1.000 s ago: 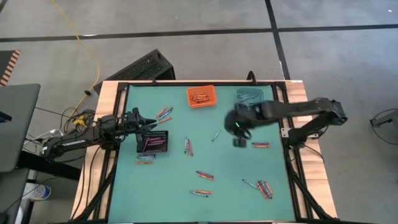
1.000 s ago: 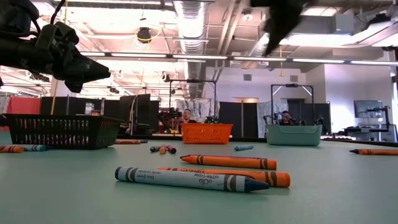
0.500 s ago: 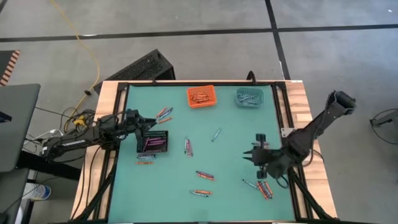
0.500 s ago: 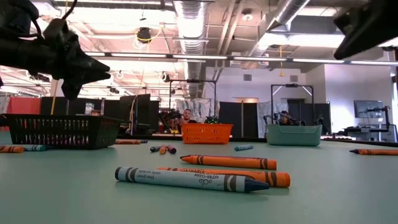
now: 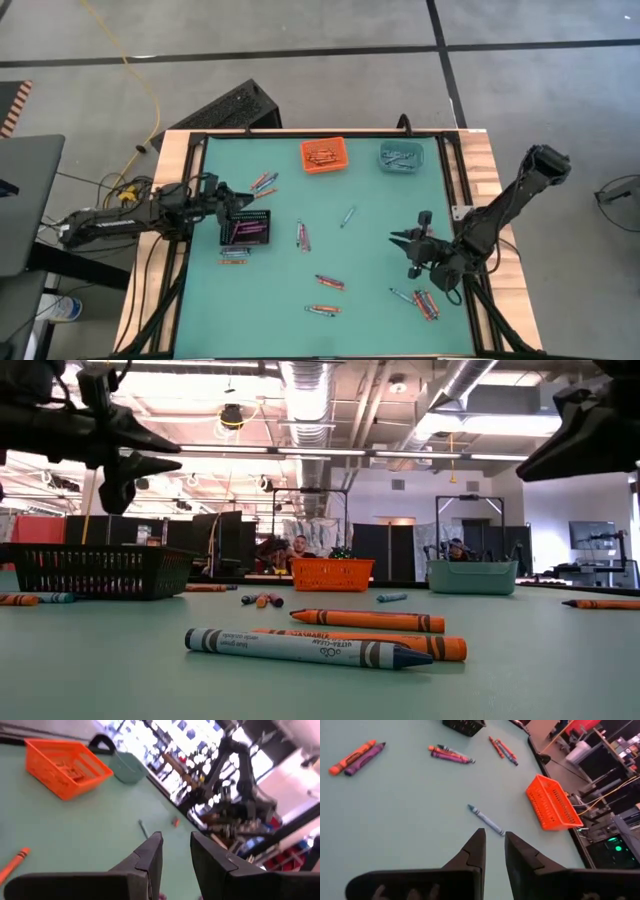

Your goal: Sort crayons

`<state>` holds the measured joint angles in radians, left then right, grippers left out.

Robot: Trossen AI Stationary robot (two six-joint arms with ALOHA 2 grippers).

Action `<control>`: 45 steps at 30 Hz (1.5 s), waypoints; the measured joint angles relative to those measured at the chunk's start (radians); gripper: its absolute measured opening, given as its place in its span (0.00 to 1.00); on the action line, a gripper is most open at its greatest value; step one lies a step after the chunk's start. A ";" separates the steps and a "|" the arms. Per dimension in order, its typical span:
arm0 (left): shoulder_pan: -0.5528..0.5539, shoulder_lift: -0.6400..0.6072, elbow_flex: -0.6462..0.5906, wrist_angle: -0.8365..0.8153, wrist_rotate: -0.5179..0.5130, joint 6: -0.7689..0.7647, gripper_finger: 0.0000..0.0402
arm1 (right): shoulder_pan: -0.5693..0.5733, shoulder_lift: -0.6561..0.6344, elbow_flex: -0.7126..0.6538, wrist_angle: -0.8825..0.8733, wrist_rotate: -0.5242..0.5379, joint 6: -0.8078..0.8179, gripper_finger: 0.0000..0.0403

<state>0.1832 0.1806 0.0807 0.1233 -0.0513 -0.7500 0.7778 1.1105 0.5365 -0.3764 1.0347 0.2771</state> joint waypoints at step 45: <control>-0.193 1.696 1.186 -0.785 0.161 0.060 0.22 | -0.092 0.001 0.001 0.057 -0.034 -0.050 0.18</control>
<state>-0.0100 1.8767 1.2667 -0.6615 0.1092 -0.6902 0.6853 1.1110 0.5377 -0.3199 1.0009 0.2276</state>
